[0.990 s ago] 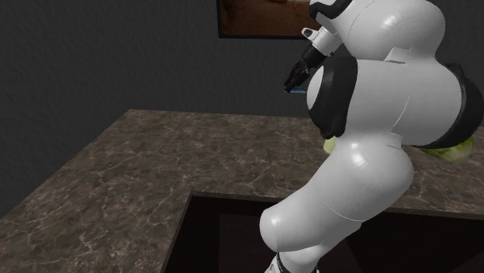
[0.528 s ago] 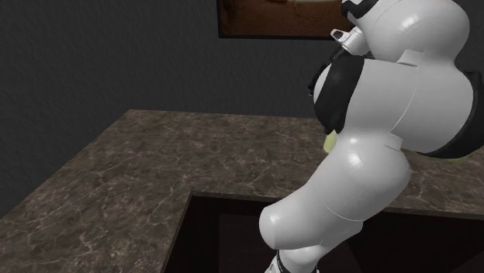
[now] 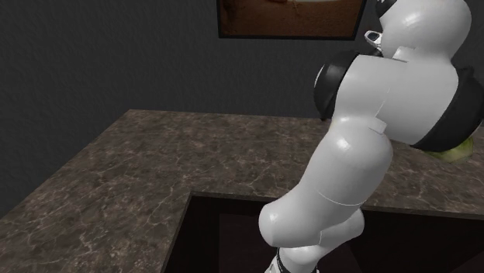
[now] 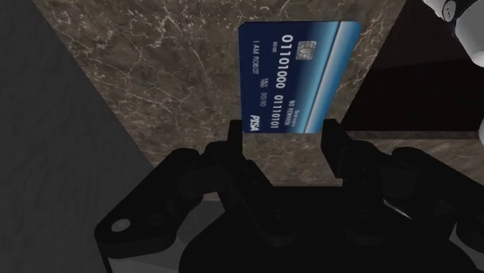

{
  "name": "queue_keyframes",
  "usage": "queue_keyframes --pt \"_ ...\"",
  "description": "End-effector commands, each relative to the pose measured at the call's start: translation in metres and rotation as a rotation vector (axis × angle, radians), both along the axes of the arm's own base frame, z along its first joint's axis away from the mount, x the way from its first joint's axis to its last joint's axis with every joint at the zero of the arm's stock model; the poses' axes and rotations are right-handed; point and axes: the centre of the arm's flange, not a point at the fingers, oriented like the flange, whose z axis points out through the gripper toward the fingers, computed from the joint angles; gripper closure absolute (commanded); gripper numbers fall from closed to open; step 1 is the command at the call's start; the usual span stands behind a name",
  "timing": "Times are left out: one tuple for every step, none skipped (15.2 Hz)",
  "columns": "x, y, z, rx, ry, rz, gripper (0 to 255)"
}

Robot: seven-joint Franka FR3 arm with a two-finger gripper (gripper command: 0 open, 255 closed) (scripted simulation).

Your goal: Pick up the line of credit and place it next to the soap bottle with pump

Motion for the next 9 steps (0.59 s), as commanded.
queue_keyframes --pt "-0.013 -0.022 0.0 0.0 0.0 0.002 255" --pt "-0.019 -0.034 0.0 0.0 0.0 0.002 255" --pt "-0.024 -0.046 0.0 0.0 0.0 0.002 255" --pt "-0.03 -0.058 0.0 0.0 0.0 0.002 255" --pt "-0.035 -0.07 0.0 0.0 0.0 0.002 255" --pt "-0.041 -0.082 0.0 0.0 0.0 0.002 255" --pt "-0.047 -0.094 0.0 0.0 0.0 0.002 255" --pt "-0.052 -0.106 0.0 0.0 0.0 0.002 255" --pt "-0.061 -0.125 0.0 0.0 0.0 0.002 255"
